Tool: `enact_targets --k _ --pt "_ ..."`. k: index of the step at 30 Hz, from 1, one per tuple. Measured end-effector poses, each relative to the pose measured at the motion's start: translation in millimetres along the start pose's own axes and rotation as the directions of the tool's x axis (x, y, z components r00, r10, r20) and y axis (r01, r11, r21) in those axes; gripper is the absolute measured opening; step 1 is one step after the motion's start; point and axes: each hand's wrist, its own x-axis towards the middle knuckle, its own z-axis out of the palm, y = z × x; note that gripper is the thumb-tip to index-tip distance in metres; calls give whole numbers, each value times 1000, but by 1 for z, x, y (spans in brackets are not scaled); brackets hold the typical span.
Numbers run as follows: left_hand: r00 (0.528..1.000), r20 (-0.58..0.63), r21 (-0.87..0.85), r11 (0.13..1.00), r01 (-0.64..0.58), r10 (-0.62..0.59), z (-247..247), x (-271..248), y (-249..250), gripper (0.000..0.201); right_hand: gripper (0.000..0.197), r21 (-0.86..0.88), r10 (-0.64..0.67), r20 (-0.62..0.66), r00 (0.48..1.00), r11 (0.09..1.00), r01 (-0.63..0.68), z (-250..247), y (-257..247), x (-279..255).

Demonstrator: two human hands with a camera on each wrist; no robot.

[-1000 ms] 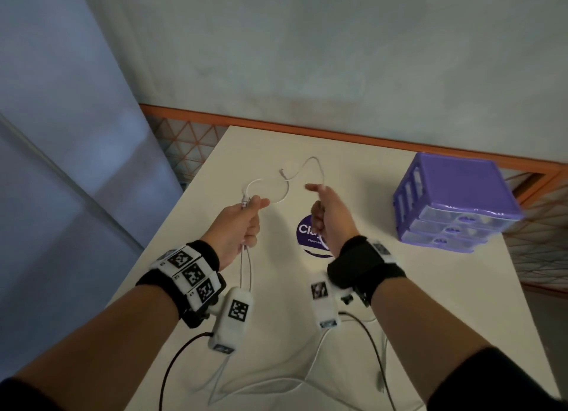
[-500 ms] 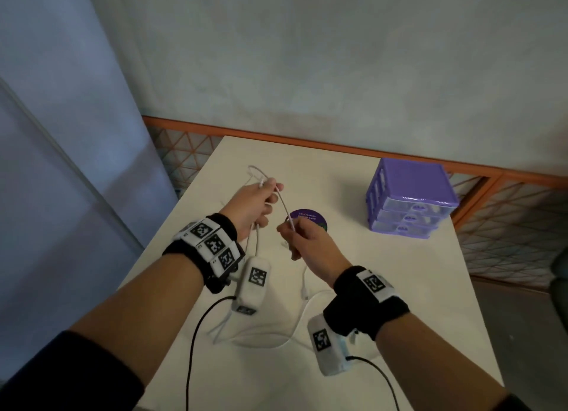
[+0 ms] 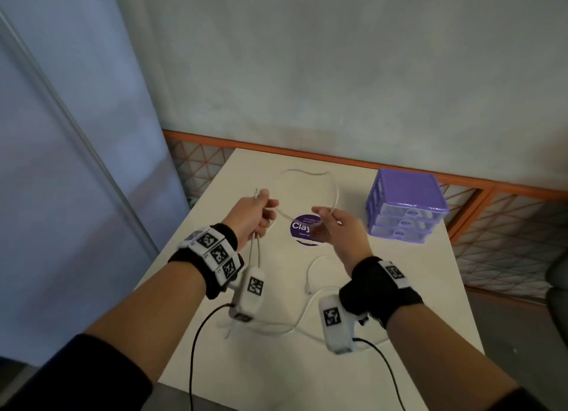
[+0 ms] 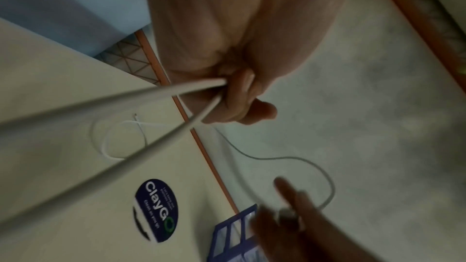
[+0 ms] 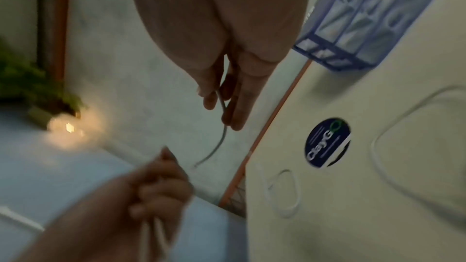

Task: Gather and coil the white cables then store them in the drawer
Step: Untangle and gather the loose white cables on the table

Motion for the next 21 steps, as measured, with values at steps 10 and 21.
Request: enact_targets --k 10,21 --pt "999 41 -72 997 14 -11 19 -15 -25 39 23 584 224 135 965 769 -260 11 8 -21" --pt "998 58 -338 941 21 -1 32 4 -26 31 42 -181 283 -99 954 938 -297 -1 25 -18"
